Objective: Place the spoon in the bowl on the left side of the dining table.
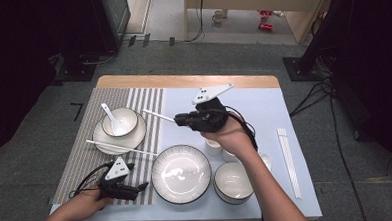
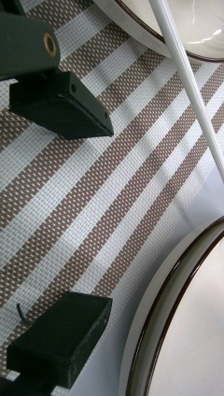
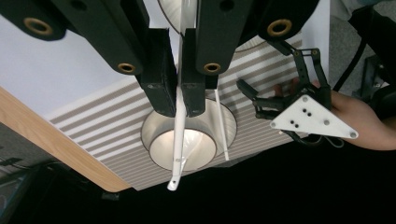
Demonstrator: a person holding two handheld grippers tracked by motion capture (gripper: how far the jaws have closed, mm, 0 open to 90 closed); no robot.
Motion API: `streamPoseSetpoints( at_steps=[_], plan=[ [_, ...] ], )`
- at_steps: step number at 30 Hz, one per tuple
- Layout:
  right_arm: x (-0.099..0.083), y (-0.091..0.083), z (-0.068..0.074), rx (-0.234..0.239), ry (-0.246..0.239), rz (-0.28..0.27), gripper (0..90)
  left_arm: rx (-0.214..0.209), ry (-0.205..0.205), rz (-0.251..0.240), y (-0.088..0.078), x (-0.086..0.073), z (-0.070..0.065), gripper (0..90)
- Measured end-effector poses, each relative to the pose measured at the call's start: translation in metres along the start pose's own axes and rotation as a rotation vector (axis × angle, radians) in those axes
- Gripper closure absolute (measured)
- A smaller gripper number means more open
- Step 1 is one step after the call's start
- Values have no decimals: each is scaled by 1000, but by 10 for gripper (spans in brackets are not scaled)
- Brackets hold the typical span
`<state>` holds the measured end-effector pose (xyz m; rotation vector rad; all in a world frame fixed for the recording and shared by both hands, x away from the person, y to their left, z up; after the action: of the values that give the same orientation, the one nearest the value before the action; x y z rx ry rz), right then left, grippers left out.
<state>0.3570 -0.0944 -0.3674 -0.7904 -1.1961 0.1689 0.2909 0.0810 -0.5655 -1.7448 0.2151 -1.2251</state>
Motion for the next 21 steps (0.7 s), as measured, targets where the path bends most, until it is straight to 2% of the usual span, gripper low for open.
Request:
streamPoseSetpoints(
  at_steps=[7,14,21],
  plan=[
    [11,18,14,37,-20,16,850,0,0,0,0,0,0,152],
    [22,32,25,61,-20,9,851,0,1,0,0,0,0,152],
    [29,49,35,77,-27,33,851,-1,1,0,0,0,0,152]
  ],
)
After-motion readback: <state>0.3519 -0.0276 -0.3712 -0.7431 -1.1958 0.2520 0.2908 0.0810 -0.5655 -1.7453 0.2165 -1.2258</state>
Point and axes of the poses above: each handheld gripper's, and its own axes: y roughly forward along the jaws, x roughly out of its top, z roughly to its left, the point moved 10 cm from there along y, roughly forward along the jaws, and after that the axes turned 8 degrees about z, right-handed, at the moved point
